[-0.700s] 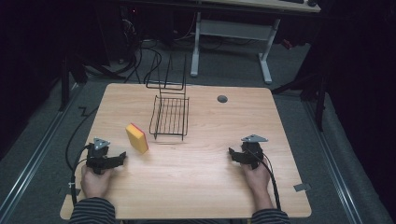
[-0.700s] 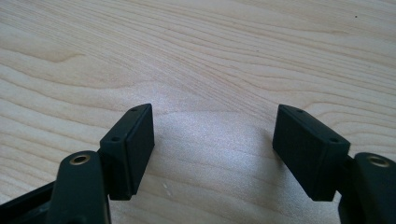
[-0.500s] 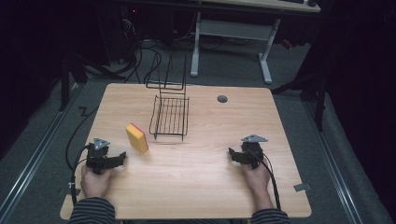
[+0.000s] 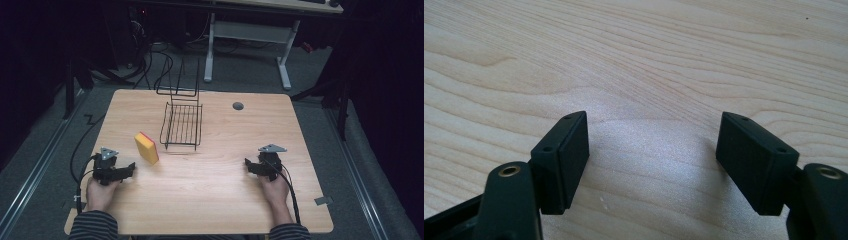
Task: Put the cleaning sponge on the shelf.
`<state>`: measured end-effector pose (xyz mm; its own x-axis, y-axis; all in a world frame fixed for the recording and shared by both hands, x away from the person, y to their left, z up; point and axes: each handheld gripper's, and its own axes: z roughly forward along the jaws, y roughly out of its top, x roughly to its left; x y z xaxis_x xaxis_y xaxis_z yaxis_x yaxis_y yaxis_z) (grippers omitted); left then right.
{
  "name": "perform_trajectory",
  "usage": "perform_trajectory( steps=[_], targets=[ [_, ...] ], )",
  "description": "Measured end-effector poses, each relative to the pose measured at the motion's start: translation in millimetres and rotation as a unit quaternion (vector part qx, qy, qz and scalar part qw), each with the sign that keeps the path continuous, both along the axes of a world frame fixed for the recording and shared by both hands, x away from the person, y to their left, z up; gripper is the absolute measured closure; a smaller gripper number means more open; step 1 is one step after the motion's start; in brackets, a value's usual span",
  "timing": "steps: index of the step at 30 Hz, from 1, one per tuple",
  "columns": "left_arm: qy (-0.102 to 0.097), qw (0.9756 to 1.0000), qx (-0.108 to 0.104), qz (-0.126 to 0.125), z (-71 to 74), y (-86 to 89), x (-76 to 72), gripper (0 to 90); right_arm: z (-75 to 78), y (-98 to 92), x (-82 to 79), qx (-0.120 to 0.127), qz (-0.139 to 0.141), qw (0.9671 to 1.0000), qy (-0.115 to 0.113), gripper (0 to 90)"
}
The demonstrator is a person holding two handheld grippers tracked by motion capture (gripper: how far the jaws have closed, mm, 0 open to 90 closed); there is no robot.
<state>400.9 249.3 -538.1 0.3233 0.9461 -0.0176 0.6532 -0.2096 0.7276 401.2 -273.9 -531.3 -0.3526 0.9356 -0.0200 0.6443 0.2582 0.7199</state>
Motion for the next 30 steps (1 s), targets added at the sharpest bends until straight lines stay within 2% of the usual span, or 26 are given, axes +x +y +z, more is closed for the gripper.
perform_trajectory(
  steps=[15, 30],
  targets=[
    [-0.003, 1.0, 0.007, -0.001, 0.3, -1.1, -0.8, 14.7, 0.0, 0.4, -0.1, 0.002, 0.001, 1.0, 0.001, 29.7],
    [-0.009, 0.9996, -0.002, -0.025, 9.3, -4.3, -9.7, 9.9, -0.1, 0.2, 0.0, 0.001, 0.002, 1.0, -0.001, 29.7]
  ],
)
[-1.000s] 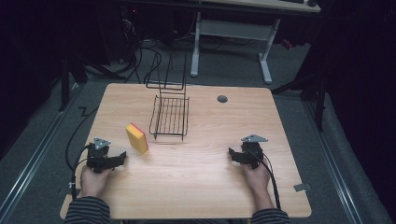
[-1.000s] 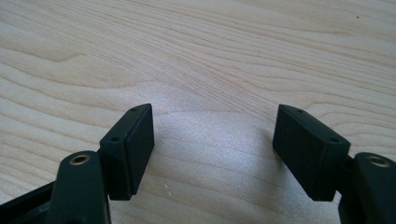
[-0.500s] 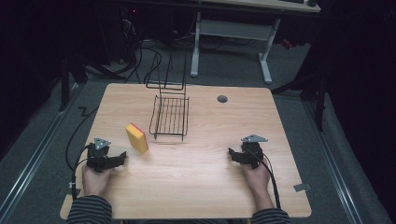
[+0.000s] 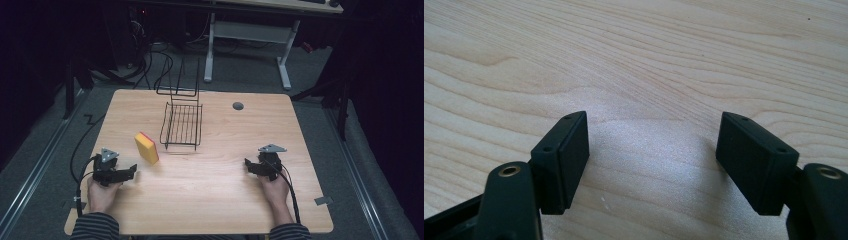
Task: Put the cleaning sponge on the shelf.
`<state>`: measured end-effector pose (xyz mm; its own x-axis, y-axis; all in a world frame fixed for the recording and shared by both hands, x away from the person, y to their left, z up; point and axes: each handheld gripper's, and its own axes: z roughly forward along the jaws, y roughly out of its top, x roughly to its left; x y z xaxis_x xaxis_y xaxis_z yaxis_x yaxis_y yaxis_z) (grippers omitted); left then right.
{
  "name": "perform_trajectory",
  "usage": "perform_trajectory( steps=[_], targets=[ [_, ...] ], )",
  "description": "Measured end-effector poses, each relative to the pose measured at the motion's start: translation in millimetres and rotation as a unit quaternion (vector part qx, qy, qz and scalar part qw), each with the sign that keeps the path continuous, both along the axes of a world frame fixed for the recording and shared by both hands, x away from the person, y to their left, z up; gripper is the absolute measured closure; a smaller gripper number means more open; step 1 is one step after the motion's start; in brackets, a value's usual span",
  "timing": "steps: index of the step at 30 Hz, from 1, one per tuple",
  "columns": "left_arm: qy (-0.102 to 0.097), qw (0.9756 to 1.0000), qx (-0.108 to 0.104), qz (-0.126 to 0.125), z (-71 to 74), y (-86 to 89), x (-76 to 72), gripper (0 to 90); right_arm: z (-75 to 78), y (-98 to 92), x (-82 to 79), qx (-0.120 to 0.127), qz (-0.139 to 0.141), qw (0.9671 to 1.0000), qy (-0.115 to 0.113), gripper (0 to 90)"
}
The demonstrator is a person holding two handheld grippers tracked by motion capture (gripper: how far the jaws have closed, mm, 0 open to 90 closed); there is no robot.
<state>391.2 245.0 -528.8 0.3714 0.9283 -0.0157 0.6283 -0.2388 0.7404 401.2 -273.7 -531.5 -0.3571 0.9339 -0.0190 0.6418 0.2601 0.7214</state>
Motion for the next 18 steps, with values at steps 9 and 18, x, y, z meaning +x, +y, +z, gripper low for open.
perform_trajectory(
  steps=[9, 18],
  targets=[
    [-0.005, 0.9998, -0.007, -0.019, 9.9, -4.4, -11.5, 5.8, 0.0, 0.1, 0.0, 0.0, 0.0, 1.0, 0.0, 29.7],
    [-0.001, 0.9994, 0.0, -0.034, 12.3, -12.9, -22.6, 2.9, 0.0, 0.1, 0.0, 0.0, 0.0, 1.0, 0.0, 29.7]
  ],
)
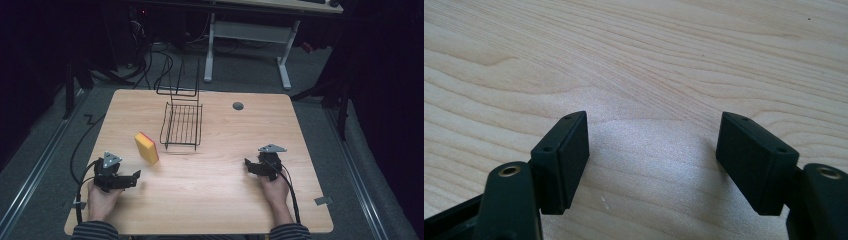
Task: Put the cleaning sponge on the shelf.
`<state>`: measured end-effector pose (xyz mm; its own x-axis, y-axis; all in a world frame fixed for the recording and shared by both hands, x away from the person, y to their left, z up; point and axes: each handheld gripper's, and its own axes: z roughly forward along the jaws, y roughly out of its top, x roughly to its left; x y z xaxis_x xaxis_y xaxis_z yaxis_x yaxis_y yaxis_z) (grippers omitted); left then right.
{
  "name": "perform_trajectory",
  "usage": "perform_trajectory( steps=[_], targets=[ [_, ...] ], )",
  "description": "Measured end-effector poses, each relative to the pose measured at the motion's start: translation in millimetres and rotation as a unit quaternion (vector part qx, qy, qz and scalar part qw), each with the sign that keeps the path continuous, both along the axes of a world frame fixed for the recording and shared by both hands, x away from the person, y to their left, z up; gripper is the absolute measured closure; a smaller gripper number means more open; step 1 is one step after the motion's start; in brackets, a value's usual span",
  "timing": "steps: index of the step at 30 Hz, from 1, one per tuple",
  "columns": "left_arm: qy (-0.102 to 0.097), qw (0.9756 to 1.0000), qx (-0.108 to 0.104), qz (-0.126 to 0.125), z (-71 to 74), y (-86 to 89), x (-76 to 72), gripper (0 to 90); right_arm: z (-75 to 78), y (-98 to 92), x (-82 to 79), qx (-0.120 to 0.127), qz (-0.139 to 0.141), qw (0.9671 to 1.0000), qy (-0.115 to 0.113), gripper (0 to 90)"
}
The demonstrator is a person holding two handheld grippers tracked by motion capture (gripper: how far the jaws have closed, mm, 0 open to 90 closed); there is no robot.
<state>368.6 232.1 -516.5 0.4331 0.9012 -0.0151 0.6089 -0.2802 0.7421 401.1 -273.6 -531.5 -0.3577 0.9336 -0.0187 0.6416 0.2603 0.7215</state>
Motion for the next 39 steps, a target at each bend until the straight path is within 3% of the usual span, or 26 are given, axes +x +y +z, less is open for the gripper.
perform_trajectory(
  steps=[5, 17, 25, 39],
  targets=[
    [0.007, 0.9998, -0.018, -0.002, 4.1, -3.4, -1.1, 0.2, 0.1, 0.0, -0.1, -0.001, 0.0, 1.0, 0.001, 29.7],
    [-0.001, 0.9998, -0.011, -0.015, 17.9, -18.7, 3.0, 0.2, 0.1, 0.2, -0.2, 0.0, 0.0, 1.0, 0.001, 29.7],
    [-0.014, 0.9997, -0.007, -0.021, 29.4, -27.1, 13.8, 0.1, 0.0, 0.0, -0.1, 0.0, 0.0, 1.0, 0.0, 29.7],
    [-0.012, 0.9996, -0.017, -0.02, 32.1, -25.7, 31.6, 0.1, 0.0, 0.0, -0.1, 0.0, 0.0, 1.0, 0.0, 29.7]
  ],
)
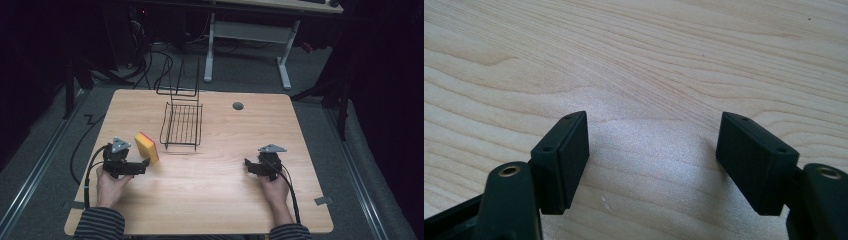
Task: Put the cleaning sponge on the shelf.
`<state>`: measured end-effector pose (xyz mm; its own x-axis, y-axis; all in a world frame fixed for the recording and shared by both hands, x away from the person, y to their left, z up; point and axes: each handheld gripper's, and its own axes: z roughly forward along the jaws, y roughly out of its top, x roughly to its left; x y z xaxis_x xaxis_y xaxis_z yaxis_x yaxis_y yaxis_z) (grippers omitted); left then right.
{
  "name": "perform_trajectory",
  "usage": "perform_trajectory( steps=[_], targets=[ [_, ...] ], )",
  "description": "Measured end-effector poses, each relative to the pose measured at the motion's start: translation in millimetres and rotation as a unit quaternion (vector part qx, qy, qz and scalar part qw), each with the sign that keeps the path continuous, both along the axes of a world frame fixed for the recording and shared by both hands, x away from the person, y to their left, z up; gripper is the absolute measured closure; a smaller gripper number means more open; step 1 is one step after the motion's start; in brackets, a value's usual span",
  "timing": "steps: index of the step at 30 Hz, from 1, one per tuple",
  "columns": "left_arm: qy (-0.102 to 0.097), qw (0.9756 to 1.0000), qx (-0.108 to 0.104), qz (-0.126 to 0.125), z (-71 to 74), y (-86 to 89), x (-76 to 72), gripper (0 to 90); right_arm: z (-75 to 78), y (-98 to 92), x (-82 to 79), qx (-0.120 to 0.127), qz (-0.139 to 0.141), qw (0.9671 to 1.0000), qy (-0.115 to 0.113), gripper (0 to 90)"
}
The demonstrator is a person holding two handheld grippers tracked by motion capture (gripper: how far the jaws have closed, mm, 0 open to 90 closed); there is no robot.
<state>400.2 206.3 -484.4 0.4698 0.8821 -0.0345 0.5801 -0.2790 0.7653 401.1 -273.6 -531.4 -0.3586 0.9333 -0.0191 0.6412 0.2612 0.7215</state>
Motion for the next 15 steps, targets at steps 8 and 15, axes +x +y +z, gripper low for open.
perform_trajectory(
  steps=[8, 15],
  targets=[
    [0.004, 0.9998, -0.017, -0.012, -3.7, -2.4, 12.4, 0.1, 0.1, 0.1, -0.1, 0.001, -0.001, 1.0, 0.001, 29.7],
    [0.006, 0.9997, -0.017, -0.018, -9.0, -4.8, 17.3, 0.2, 0.1, 0.1, -0.2, 0.001, -0.001, 1.0, 0.001, 29.7]
  ],
)
